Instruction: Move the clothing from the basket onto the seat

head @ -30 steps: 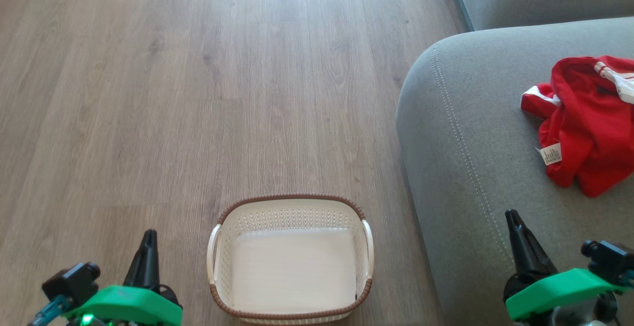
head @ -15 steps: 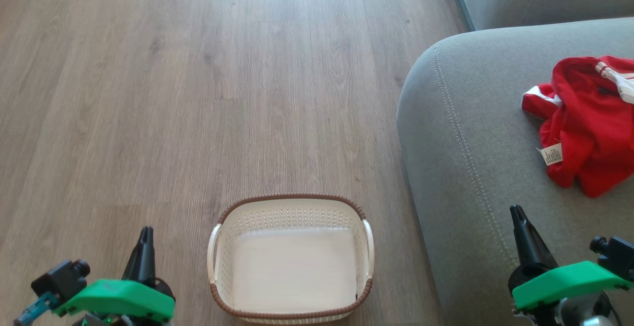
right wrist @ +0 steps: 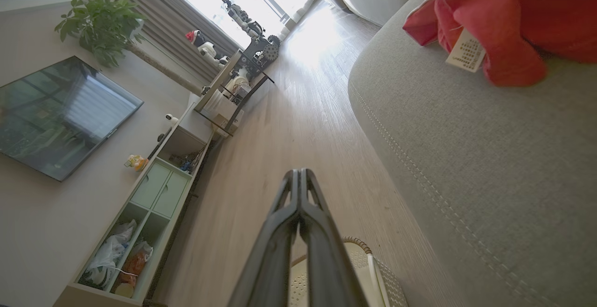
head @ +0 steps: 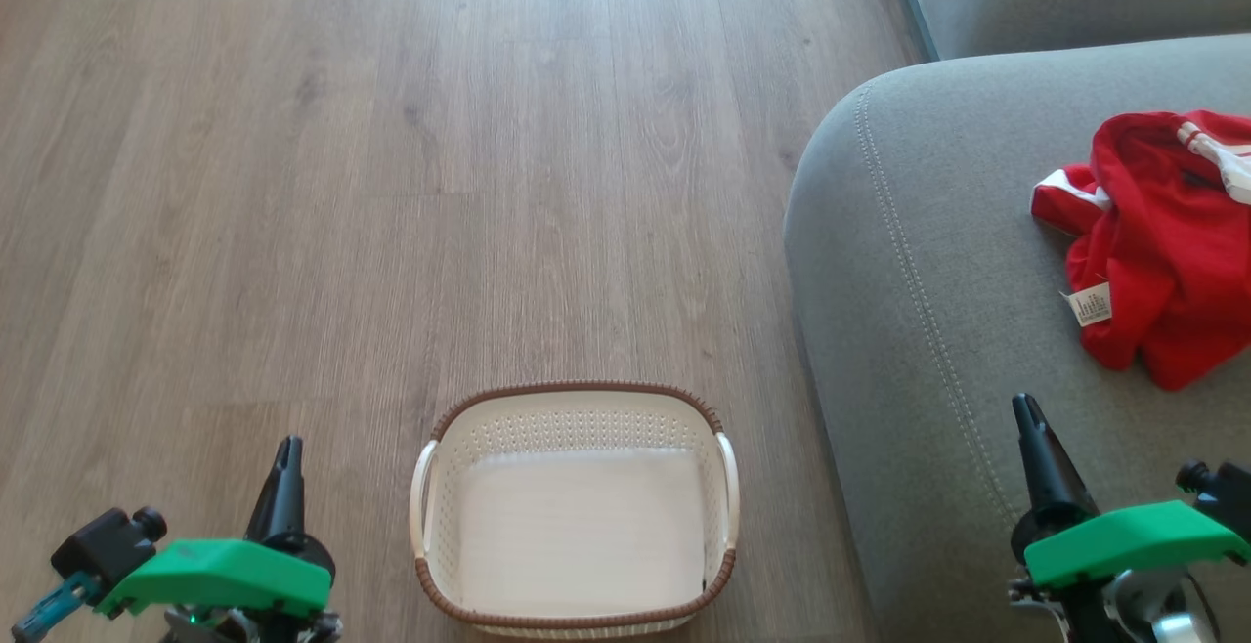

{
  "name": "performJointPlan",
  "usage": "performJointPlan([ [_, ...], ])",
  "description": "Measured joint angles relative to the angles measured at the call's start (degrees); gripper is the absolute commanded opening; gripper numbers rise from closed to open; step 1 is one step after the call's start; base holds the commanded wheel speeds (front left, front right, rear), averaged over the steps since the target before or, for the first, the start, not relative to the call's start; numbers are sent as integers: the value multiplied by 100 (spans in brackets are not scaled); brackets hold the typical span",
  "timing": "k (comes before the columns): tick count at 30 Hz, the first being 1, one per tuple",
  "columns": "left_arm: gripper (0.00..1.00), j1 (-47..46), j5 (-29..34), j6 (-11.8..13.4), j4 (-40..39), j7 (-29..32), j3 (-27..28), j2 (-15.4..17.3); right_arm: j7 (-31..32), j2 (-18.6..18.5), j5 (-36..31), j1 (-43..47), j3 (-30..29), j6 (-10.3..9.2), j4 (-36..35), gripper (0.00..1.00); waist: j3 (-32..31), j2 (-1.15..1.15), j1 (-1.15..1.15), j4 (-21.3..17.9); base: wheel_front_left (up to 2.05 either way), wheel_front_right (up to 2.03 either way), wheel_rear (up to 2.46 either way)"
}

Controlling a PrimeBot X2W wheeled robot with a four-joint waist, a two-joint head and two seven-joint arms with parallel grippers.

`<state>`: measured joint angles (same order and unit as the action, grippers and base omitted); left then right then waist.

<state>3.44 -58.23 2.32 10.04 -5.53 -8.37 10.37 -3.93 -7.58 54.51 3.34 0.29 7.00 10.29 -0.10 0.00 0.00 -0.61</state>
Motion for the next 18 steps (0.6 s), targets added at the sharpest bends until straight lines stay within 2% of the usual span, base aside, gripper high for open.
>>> performJointPlan([
  [18, 0, -118, -904, -241, 151, 294, 328, -181, 227, 75, 1006, -191, -175, 1, 123, 0, 7, 0, 0, 16, 0, 0, 0],
])
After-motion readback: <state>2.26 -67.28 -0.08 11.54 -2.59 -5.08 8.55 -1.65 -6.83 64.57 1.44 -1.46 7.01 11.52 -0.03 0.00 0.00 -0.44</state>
